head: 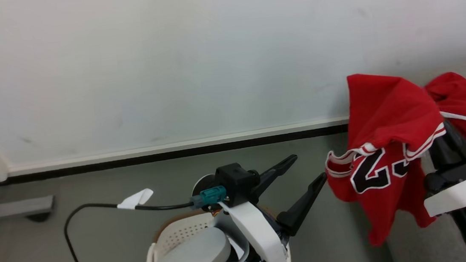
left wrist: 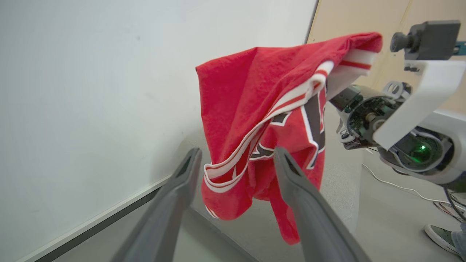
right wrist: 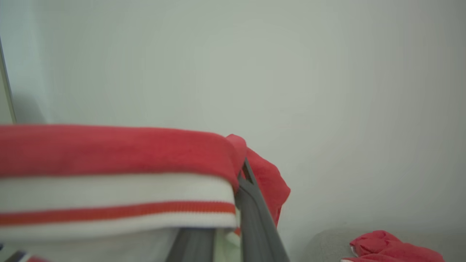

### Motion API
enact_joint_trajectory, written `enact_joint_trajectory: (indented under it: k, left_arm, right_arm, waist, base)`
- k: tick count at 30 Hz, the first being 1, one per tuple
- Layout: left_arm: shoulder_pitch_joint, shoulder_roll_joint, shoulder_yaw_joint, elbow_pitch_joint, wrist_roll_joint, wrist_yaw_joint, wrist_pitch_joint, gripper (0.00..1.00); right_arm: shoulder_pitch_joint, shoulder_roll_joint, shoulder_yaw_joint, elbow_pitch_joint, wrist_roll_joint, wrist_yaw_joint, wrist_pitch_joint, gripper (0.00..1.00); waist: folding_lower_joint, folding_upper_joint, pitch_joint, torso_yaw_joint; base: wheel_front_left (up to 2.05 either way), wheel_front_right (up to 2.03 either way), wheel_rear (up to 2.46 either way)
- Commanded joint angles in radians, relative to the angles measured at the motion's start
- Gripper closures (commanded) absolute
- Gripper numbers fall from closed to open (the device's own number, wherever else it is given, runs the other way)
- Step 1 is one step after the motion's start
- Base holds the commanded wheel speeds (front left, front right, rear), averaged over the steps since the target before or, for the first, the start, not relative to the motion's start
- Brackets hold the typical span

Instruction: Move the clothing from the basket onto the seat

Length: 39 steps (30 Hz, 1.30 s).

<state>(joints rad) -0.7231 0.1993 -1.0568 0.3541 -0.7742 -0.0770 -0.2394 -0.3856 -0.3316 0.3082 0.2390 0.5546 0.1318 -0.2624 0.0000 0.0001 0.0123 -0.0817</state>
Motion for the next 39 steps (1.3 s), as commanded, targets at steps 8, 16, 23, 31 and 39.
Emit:
enact_joint_trajectory:
  k: [8,16,23,31,39]
  left_arm:
    - [-0.002,0.008,-0.010,-0.017,0.029,-0.001,-0.010,0.00]
    - [-0.011,0.011,-0.027,-0.004,0.051,0.002,-0.012,0.00]
    - [-0.031,0.011,-0.029,0.006,0.061,0.012,-0.014,0.00]
    - [-0.057,0.021,-0.039,0.006,0.081,0.012,-0.007,0.00]
    - [-0.109,0.049,-0.041,-0.025,0.097,0.017,0.037,0.00]
  right_arm:
    - [0.032,-0.014,-0.098,-0.059,-0.018,-0.002,-0.003,1.00]
    - [0.051,0.002,-0.154,-0.103,-0.029,-0.002,-0.003,1.00]
    - [0.066,0.015,-0.183,-0.141,-0.032,-0.002,-0.003,1.00]
    - [0.014,0.007,-0.213,-0.137,0.016,-0.002,-0.003,1.00]
    - [-0.093,-0.049,-0.328,-0.117,-0.038,-0.002,-0.003,1.00]
  waist:
    - [0.0000,-0.0001,0.022,-0.154]
    - [0.0000,-0.0001,0.054,-0.260]
    - [0.0000,-0.0001,0.097,-0.315]
    - [0.0000,-0.0001,0.161,-0.328]
    - [0.0000,-0.0001,0.287,-0.282]
  base:
    - [0.00,0.00,0.00]
    - [0.00,0.00,0.00]
    - [0.00,0.00,0.00]
    - [0.00,0.00,0.00]
    - [0.00,0.00,0.00]
